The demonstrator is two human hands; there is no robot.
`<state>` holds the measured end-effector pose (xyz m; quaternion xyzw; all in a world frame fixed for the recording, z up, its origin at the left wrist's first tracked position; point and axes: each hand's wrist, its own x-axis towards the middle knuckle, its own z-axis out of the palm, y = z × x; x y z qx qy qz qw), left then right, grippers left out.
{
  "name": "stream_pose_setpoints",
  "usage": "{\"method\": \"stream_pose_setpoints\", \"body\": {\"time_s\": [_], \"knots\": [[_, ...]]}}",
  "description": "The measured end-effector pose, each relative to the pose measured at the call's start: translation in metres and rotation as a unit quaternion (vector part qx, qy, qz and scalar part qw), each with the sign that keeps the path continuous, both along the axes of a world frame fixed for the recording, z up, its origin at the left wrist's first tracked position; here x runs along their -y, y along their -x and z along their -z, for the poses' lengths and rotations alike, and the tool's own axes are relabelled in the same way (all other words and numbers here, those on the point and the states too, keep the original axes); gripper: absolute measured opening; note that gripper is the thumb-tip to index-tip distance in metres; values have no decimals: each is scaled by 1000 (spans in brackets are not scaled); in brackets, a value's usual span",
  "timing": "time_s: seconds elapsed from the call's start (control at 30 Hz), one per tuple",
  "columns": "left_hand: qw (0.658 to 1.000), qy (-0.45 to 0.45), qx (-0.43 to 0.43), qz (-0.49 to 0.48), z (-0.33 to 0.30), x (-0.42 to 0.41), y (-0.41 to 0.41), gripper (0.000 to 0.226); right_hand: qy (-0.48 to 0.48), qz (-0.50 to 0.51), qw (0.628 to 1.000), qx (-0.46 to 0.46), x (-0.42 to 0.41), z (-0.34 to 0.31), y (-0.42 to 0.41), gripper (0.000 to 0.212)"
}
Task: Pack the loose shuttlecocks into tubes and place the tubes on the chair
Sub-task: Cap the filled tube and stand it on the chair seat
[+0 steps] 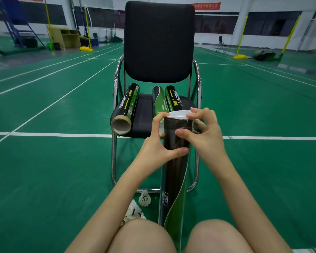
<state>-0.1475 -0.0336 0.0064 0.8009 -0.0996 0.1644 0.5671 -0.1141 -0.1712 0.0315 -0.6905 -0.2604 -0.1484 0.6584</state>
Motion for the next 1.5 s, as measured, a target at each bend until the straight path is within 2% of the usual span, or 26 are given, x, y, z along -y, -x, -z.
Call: {"method": "stream_pose_setpoints", "body": {"time_s": [0.1, 0.27, 0.4, 0.57, 0.93, 1.17, 1.33, 1.5], "knots": [[1000, -1, -8, -5, 1, 0, 1, 83, 16, 8, 1000, -3, 1, 0, -2, 41], [1000, -9, -11, -6, -2, 1, 1, 84, 20, -12, 1000, -15, 5, 0, -3, 39], [1000, 3, -20, 7, 0, 2, 1, 86, 17, -48, 998, -48, 9, 5, -2, 57], [1000, 11, -21, 17, 0, 1, 1, 86, 67, -20, 996, -55, 14, 3, -1, 69], [999, 25, -15, 16, -1, 2, 4, 86, 113, 33, 993, 7, 13, -2, -2, 55], [999, 24, -10, 18, 1, -1, 4, 86, 78, 27, 997, 5, 9, 0, 0, 43], [998, 61, 1, 28, -1, -1, 5, 85, 15, -25, 999, -22, 3, 4, 2, 53], [993, 94, -4, 66, -2, -2, 5, 80, 18, -78, 997, 13, 1, 4, 2, 59]]}}
